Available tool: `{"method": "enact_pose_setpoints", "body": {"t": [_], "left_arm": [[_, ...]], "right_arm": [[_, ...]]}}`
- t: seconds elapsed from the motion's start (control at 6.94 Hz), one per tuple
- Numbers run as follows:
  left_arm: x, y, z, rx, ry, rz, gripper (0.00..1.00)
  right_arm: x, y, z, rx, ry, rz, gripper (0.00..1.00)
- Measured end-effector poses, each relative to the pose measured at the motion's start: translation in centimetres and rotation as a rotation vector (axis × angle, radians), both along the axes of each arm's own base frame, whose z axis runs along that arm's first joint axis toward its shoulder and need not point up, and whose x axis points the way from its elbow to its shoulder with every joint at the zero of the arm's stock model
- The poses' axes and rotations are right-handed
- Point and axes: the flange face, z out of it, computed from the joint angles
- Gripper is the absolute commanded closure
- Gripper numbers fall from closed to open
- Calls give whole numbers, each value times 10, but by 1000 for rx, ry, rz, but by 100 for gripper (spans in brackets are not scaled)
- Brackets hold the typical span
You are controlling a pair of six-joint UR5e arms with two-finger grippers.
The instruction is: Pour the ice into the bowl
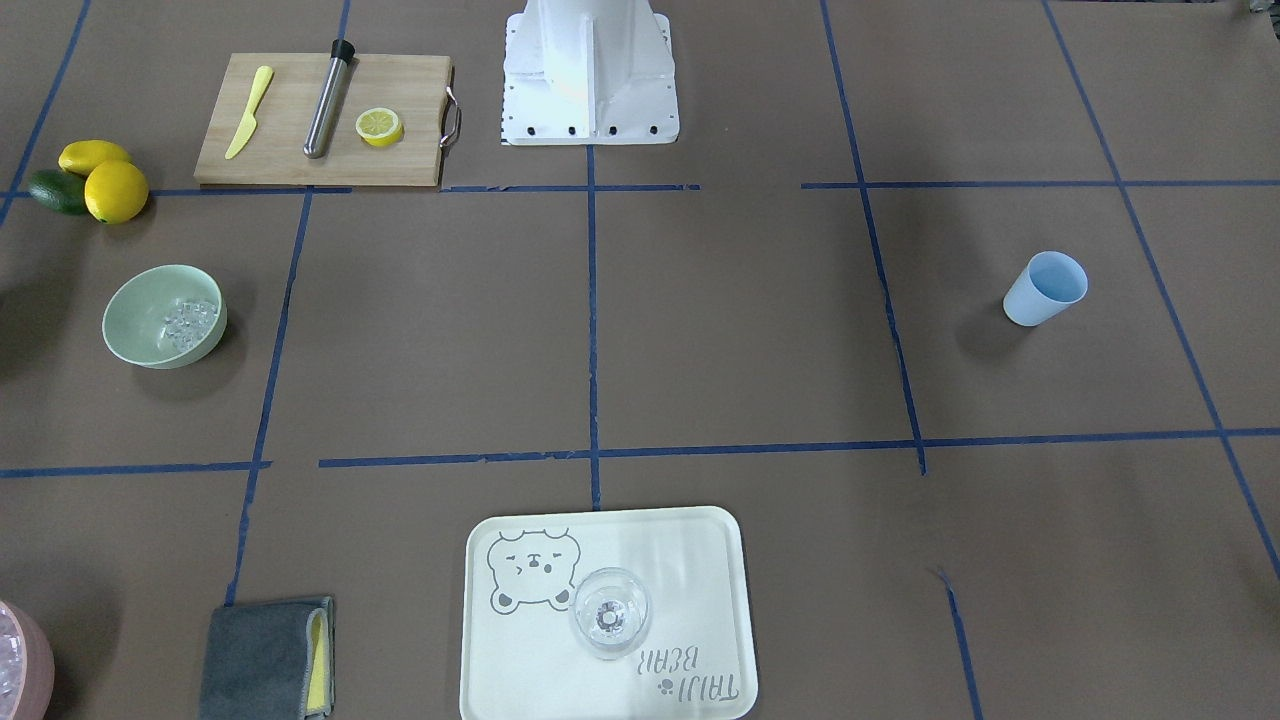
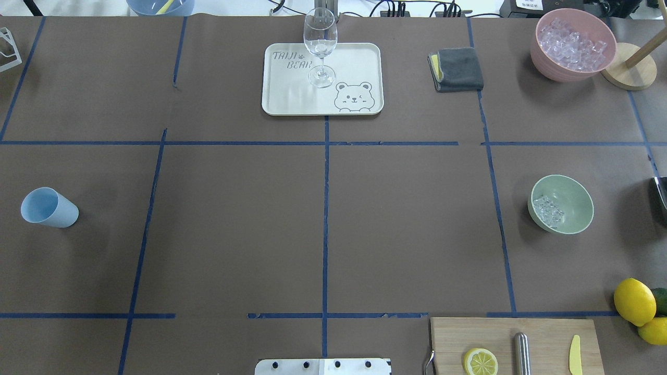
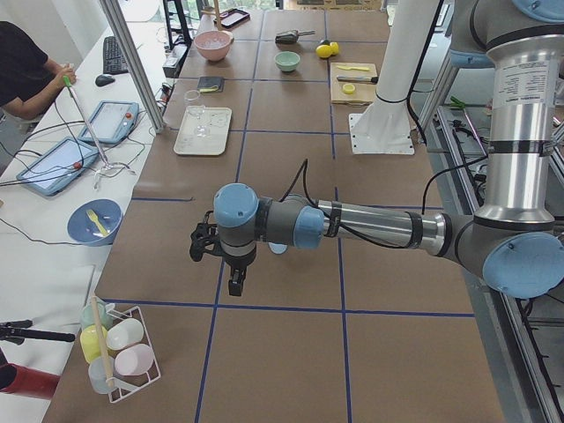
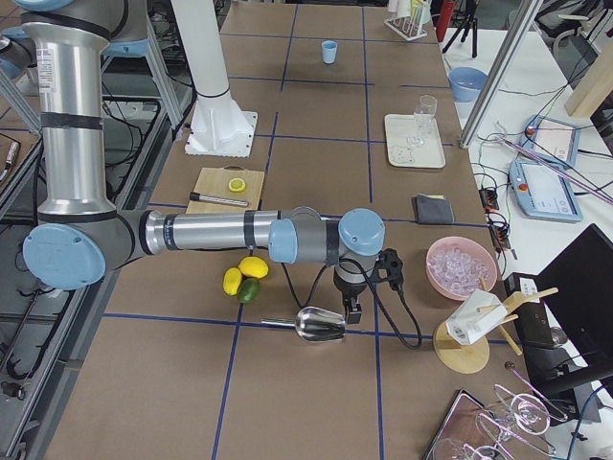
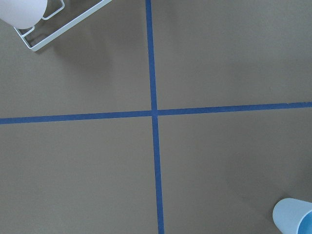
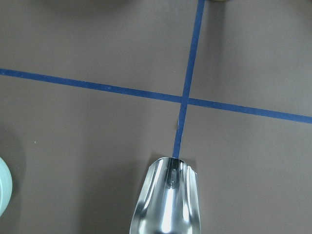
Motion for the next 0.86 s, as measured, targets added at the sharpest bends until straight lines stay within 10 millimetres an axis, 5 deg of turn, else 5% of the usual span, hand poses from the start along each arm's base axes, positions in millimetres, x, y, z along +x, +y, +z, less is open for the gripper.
{"method": "enact_pose_setpoints", "body": {"t": [0.86], "left_arm": [[0, -3, -7, 18, 6, 1, 0]], "right_arm": [[-1, 3, -1, 6, -7, -2, 0]]}}
